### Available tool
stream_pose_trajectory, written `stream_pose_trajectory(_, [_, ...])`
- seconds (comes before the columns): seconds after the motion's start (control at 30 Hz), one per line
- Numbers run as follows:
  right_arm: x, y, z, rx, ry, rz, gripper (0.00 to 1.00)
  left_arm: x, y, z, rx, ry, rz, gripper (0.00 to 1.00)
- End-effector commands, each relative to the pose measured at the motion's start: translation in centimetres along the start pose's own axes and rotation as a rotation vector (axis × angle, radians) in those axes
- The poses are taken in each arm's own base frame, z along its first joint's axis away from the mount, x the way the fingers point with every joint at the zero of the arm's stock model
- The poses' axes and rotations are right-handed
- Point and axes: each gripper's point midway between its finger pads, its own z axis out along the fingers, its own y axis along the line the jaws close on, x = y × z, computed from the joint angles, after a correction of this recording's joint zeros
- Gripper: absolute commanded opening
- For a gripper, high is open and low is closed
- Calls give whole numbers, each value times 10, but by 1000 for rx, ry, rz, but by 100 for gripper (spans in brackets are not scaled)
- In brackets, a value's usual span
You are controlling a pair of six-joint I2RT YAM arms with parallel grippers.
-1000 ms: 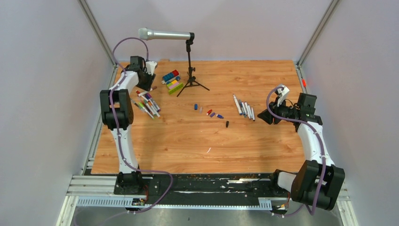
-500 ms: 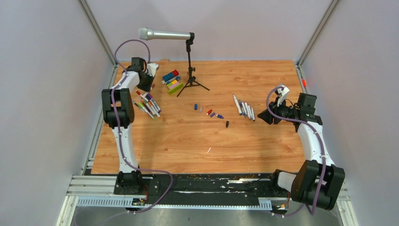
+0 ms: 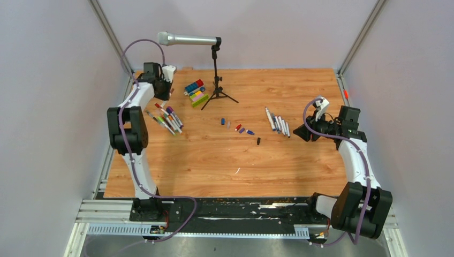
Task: Open the pen caps
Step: Pick up the pen from the center of the board, then open the pen cap from the pen.
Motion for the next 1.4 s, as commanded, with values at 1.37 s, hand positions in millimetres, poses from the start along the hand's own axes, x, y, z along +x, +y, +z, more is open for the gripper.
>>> stream_pose_trajectory(1.37, [-29,118,-20,-489,-254,-97,59,11,-338,-330,963,-1019,-565,0])
